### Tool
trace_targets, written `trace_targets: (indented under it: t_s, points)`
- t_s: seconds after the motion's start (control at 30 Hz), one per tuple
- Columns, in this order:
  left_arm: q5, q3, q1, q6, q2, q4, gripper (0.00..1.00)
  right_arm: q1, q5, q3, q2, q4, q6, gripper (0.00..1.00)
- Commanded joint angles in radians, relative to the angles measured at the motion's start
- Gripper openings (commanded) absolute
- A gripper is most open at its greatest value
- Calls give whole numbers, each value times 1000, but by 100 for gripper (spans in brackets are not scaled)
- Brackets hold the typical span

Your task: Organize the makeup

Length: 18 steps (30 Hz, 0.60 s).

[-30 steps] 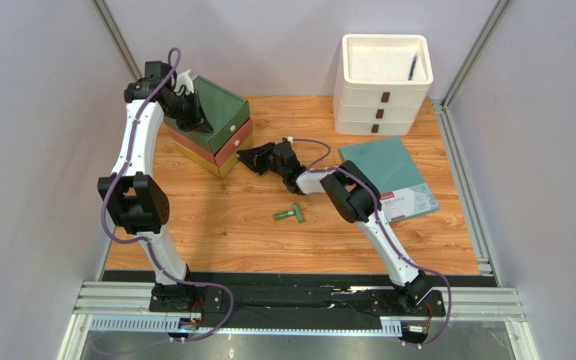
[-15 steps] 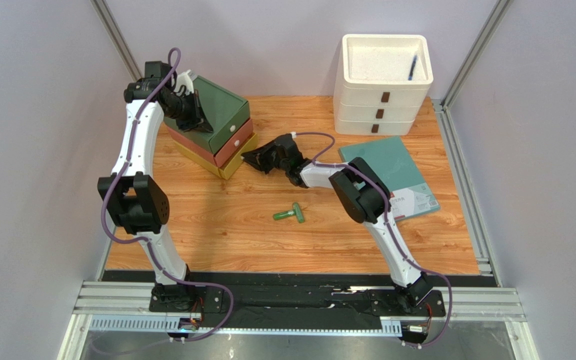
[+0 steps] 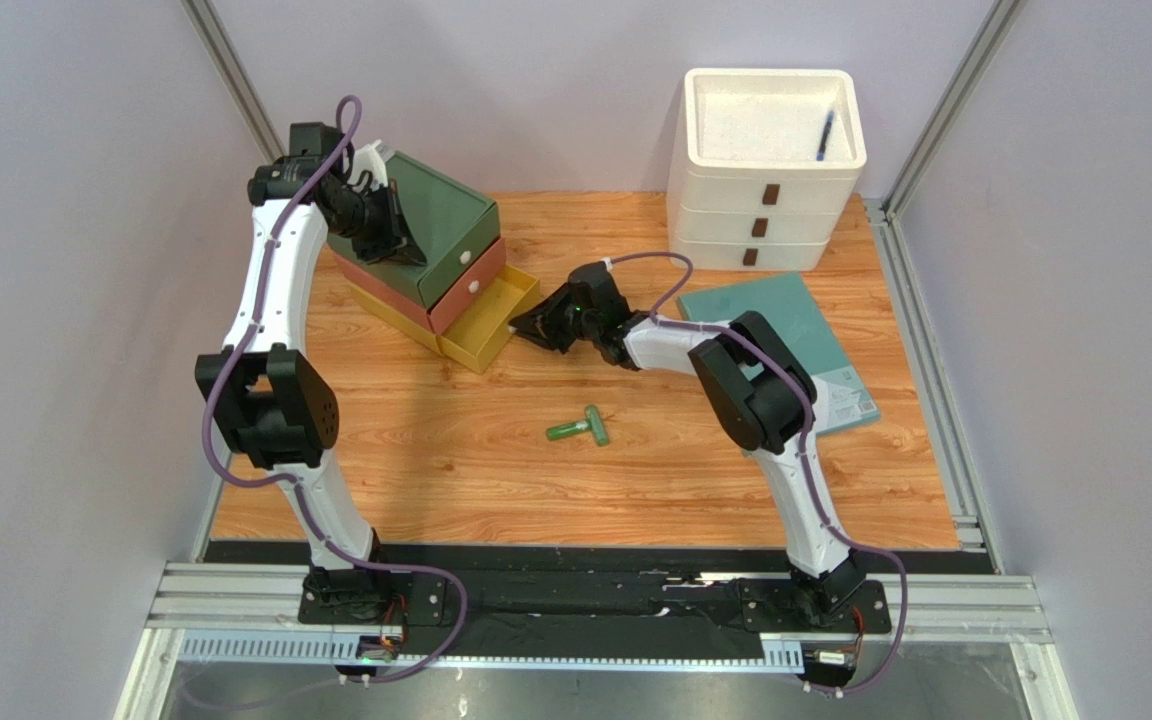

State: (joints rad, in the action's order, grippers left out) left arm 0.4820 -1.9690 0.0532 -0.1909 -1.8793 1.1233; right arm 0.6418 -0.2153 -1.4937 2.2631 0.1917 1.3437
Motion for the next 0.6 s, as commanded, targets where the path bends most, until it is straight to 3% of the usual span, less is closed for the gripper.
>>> trace_targets:
  t_s: [0.0,0.17,0.2,0.33,0.43,0.57]
  points:
    - [-134,68,0,68,-63,162,0,-14,-2,-39,-94,-133,-226,35]
    - [-129,67,0,64,-63,158,0,-14,-19,-155,-175,-361,-451,49]
    - [-128,67,-1,64,-64,158,0,-13,-7,-166,-206,-401,-522,55]
    - [-115,61,-1,61,-66,155,0,-13,53,-220,-266,-717,-738,66]
    - [-115,61,0,61,-67,158,0,-5,138,-160,-335,-851,-868,73]
    - [-120,61,-1,62,-67,158,0,7,200,-44,-413,-949,-952,74]
